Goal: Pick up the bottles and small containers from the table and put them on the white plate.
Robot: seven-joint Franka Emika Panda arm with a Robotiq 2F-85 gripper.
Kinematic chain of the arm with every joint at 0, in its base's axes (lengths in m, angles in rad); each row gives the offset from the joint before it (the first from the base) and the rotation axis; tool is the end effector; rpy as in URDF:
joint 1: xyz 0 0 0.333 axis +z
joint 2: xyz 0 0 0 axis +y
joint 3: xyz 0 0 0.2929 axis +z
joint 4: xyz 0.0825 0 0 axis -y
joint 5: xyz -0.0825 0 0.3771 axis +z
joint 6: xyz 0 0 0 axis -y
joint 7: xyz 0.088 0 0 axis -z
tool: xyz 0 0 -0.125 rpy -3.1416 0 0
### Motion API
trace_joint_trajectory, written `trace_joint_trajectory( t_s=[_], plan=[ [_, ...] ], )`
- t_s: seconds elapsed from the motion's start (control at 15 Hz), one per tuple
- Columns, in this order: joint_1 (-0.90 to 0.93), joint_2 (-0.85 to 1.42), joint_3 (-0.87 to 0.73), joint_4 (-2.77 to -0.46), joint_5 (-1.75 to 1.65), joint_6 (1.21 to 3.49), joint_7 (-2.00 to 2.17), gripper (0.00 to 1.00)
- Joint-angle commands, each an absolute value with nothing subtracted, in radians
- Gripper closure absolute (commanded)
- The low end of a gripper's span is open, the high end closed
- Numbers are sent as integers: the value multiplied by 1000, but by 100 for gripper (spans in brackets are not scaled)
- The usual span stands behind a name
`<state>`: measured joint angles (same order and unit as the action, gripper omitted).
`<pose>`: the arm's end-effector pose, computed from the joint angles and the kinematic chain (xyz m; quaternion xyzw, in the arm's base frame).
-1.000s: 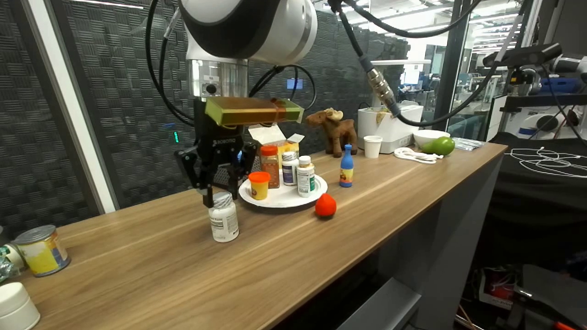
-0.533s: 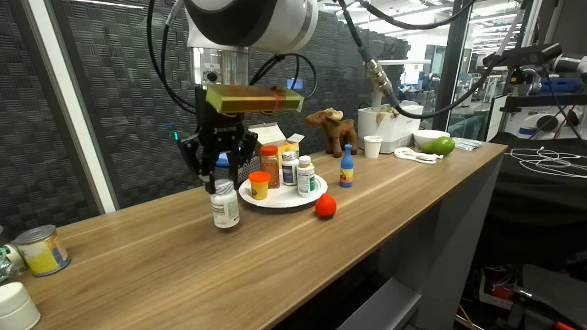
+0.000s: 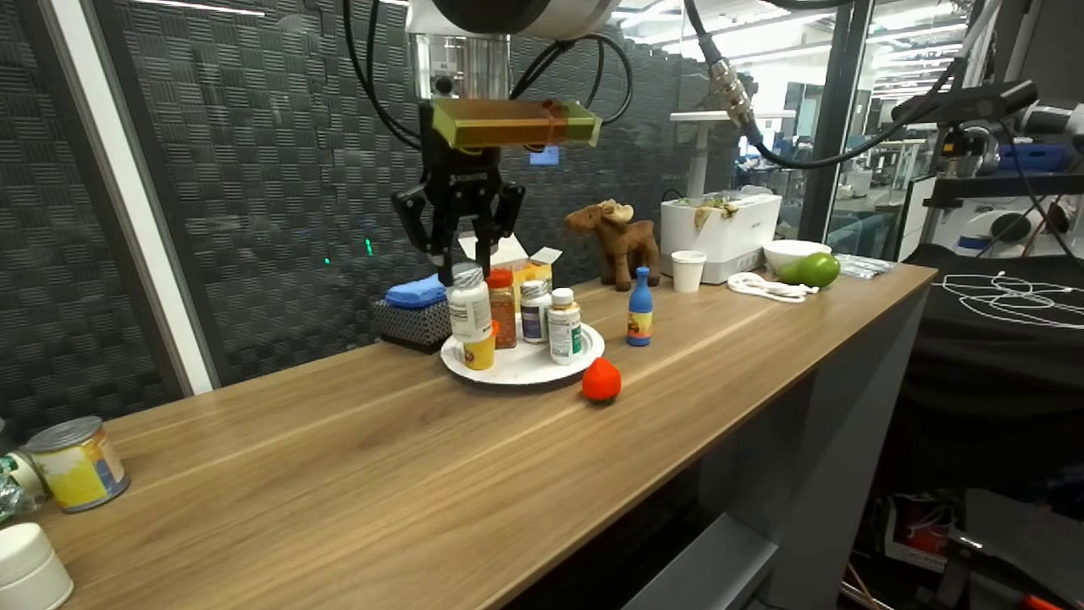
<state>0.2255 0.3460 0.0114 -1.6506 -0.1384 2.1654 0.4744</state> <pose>0.6458 0.1475 0.3920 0.9911 -0.0847 0.0992 0.0255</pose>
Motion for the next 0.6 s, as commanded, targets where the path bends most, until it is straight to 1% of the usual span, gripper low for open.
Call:
trace_joint_trajectory(
  t_s=[0.0, 0.53],
  plan=[
    [207, 301, -1, -1700, -142, 2167, 516, 80],
    [183, 283, 1, -1747, -129, 2187, 535, 80]
  ],
)
